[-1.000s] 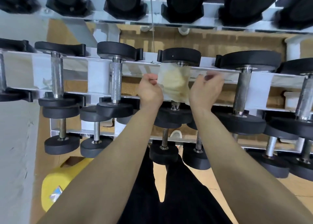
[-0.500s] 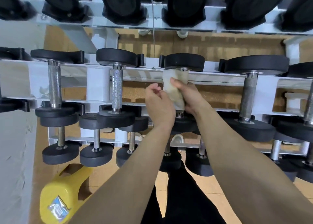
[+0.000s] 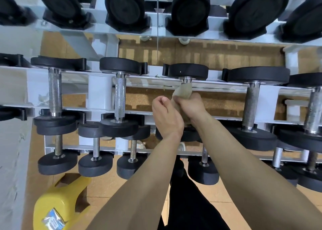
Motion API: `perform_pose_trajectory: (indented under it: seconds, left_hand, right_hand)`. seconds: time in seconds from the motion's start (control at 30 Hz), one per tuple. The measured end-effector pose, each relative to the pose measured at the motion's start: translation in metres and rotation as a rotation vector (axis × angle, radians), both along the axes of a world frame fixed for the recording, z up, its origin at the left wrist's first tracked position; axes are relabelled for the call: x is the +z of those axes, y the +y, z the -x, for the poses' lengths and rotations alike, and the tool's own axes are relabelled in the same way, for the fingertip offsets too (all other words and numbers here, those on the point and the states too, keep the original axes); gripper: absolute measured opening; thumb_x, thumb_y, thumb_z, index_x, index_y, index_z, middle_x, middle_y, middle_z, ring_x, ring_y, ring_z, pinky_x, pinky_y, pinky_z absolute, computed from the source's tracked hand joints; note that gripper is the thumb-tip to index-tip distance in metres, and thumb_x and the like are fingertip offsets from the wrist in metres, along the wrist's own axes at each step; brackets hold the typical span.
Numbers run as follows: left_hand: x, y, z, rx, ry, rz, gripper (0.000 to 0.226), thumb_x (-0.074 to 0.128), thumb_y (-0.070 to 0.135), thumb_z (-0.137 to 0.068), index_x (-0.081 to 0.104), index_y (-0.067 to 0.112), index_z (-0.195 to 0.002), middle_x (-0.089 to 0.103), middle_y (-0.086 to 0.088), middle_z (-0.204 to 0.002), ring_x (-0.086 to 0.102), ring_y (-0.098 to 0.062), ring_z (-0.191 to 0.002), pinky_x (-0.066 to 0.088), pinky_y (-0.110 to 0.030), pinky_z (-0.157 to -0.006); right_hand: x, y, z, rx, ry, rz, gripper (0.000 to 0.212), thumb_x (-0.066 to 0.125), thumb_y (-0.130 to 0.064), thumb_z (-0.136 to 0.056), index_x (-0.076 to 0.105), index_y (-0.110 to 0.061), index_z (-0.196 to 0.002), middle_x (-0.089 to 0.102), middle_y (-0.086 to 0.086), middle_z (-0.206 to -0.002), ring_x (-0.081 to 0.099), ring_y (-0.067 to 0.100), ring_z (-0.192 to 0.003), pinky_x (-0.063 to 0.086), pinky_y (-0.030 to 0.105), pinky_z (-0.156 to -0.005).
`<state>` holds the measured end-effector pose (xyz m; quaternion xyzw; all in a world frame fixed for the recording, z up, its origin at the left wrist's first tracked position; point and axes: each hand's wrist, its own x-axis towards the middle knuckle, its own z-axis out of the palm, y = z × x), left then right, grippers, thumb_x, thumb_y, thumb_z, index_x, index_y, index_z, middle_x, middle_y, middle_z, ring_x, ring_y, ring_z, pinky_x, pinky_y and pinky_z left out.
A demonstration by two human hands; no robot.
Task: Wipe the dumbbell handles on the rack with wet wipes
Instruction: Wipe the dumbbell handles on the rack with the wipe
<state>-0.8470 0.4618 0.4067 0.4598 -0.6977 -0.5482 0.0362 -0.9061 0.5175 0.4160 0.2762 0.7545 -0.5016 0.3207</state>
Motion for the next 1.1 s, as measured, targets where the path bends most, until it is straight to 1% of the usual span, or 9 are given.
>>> perform_pose_trajectory:
  seconds: [0.17,0.27,0.37,0.47,0.6,0.73,0.8,1.0,1.1]
  left_hand:
    - [-0.002,0.000,0.000,-0.001,-0.011,-0.004,0.024,0.033,0.035,-0.107,0.052,0.020,-0.109,0.056,0.001,-0.109,0.052,-0.018,-0.097,0.038,-0.029,-0.083]
    - [-0.001,0.000,0.001,0.005,-0.033,-0.017,0.021,0.033,0.034,-0.107,0.050,0.022,-0.109,0.055,0.003,-0.111,0.051,-0.016,-0.098,0.034,-0.027,-0.083]
    - [0.000,-0.001,0.001,-0.007,-0.033,-0.016,0.020,0.033,0.035,-0.108,0.049,0.023,-0.108,0.055,0.002,-0.111,0.051,-0.016,-0.098,0.034,-0.027,-0.083]
    - [-0.001,-0.001,0.001,-0.007,-0.018,-0.014,0.021,0.033,0.034,-0.108,0.050,0.021,-0.107,0.055,0.000,-0.110,0.051,-0.016,-0.097,0.035,-0.026,-0.083]
    - [-0.001,0.000,0.001,0.006,-0.025,-0.008,0.023,0.034,0.034,-0.107,0.051,0.019,-0.109,0.055,0.000,-0.110,0.051,-0.017,-0.098,0.035,-0.028,-0.083]
    - [-0.004,0.001,0.001,-0.013,-0.021,0.010,0.021,0.033,0.035,-0.107,0.049,0.022,-0.109,0.055,0.001,-0.110,0.052,-0.017,-0.097,0.038,-0.028,-0.082]
    - [-0.005,0.000,0.000,-0.019,-0.021,0.018,0.025,0.031,0.037,-0.106,0.050,0.021,-0.108,0.055,0.001,-0.109,0.053,-0.020,-0.097,0.043,-0.034,-0.083]
    - [-0.008,-0.004,0.000,0.000,-0.028,0.019,0.027,0.031,0.039,-0.106,0.050,0.020,-0.107,0.055,-0.001,-0.109,0.052,-0.020,-0.098,0.041,-0.034,-0.085]
    - [-0.007,-0.003,0.000,-0.002,-0.029,0.027,0.027,0.032,0.038,-0.107,0.051,0.018,-0.108,0.055,-0.002,-0.109,0.051,-0.019,-0.098,0.037,-0.031,-0.084]
  right_hand:
    - [-0.005,-0.008,0.030,-0.187,0.028,0.186,0.021,0.077,-0.025,-0.088,0.069,-0.014,-0.103,0.072,-0.001,-0.090,0.068,0.016,-0.085,0.055,0.028,-0.073]
    - [-0.012,0.005,0.025,-0.195,-0.076,0.503,0.009,0.070,-0.015,-0.094,0.070,-0.008,-0.099,0.075,0.005,-0.084,0.072,0.020,-0.080,0.060,0.032,-0.071]
    - [-0.014,0.018,0.011,-0.123,-0.204,0.582,0.022,0.070,-0.016,-0.093,0.068,-0.003,-0.110,0.077,0.012,-0.093,0.075,0.024,-0.086,0.061,0.035,-0.072]
    - [-0.011,0.022,-0.006,0.032,-0.166,0.388,0.034,0.077,-0.024,-0.088,0.068,-0.004,-0.114,0.078,0.011,-0.101,0.075,0.024,-0.096,0.060,0.033,-0.077]
    - [-0.008,0.006,-0.015,0.040,-0.018,-0.001,0.030,0.080,-0.030,-0.084,0.069,-0.011,-0.104,0.075,0.005,-0.095,0.073,0.020,-0.088,0.059,0.031,-0.070]
    - [-0.008,-0.013,0.011,-0.041,0.060,-0.156,0.022,0.075,-0.032,-0.086,0.057,-0.021,-0.080,0.067,0.000,-0.086,0.066,0.020,-0.086,0.055,0.036,-0.080]
    - [-0.010,-0.017,0.030,-0.039,0.107,-0.168,0.025,0.075,-0.037,-0.086,0.057,-0.019,-0.085,0.065,-0.003,-0.088,0.064,0.019,-0.091,0.050,0.031,-0.080]
    - [-0.017,0.007,0.017,-0.168,-0.153,0.514,0.017,0.073,-0.018,-0.091,0.070,-0.007,-0.103,0.075,0.007,-0.087,0.072,0.022,-0.086,0.060,0.036,-0.079]
    - [-0.014,0.019,0.005,-0.088,-0.280,0.560,0.027,0.072,-0.019,-0.090,0.067,-0.004,-0.112,0.076,0.012,-0.096,0.075,0.023,-0.088,0.061,0.037,-0.078]
